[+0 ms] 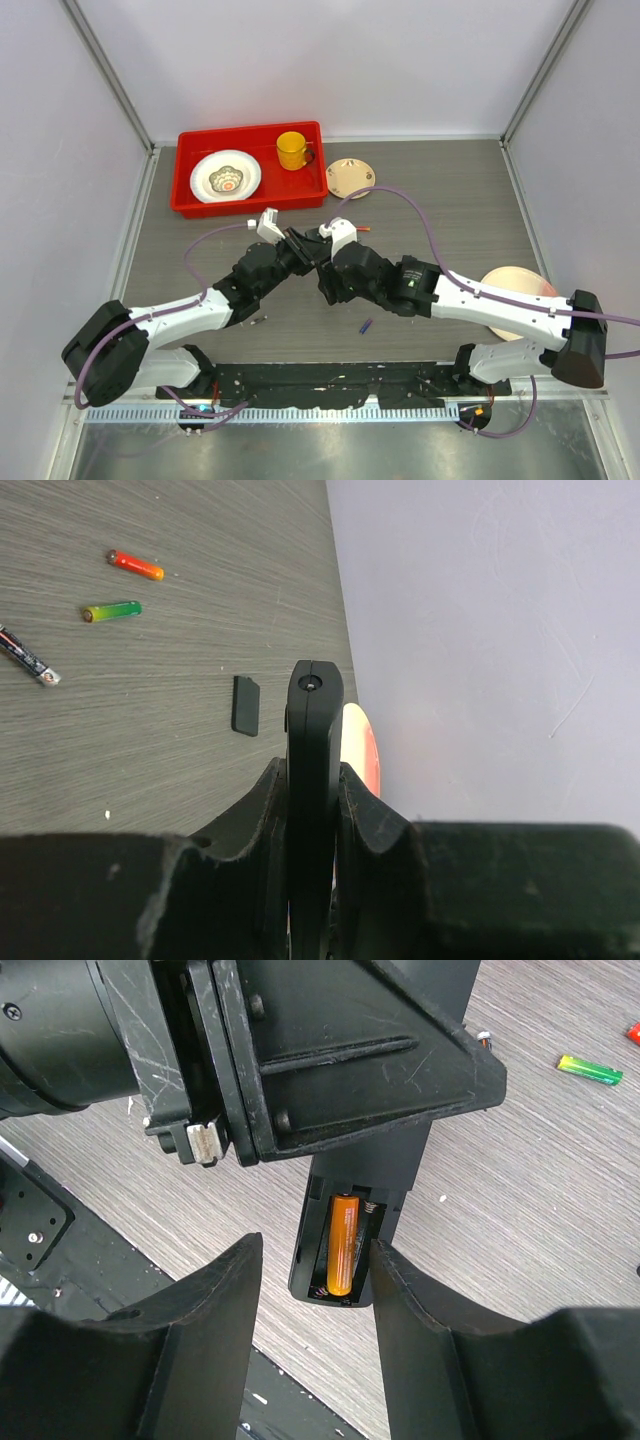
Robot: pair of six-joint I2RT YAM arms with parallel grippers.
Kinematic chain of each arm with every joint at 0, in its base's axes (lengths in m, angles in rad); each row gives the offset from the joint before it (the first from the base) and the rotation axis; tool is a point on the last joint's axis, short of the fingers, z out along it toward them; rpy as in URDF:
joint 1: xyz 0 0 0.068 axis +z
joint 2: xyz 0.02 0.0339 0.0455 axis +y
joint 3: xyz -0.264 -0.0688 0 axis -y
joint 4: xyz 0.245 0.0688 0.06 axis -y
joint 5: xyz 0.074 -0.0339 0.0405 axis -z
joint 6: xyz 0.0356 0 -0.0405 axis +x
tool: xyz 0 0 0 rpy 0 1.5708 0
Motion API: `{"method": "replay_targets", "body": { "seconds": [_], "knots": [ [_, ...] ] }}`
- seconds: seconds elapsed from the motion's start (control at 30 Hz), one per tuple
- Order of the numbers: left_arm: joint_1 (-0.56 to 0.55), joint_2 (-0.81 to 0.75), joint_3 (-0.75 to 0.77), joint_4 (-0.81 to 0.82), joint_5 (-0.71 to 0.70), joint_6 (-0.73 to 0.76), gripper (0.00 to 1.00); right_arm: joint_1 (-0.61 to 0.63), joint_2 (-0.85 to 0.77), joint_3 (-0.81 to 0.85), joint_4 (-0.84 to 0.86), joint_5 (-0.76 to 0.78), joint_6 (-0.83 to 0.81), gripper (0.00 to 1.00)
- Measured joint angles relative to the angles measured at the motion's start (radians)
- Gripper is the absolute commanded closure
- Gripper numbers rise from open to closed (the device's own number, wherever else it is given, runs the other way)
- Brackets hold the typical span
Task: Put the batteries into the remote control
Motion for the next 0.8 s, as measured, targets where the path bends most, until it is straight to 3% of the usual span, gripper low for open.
{"method": "replay_targets", "body": {
  "seconds": [0.5,0.8],
  "knots": [
    [0.0,0.0,0.0,-0.014,-0.003,-0.004,1.0,0.006,0.013,0.0,0.015,-0.005,0.003,0.49],
    [0.0,-0.004,0.0,-0.017,-0.005,-0.011,1.0,0.005,0.028,0.0,0.014,0.008,0.004,0.64]
  ]
}}
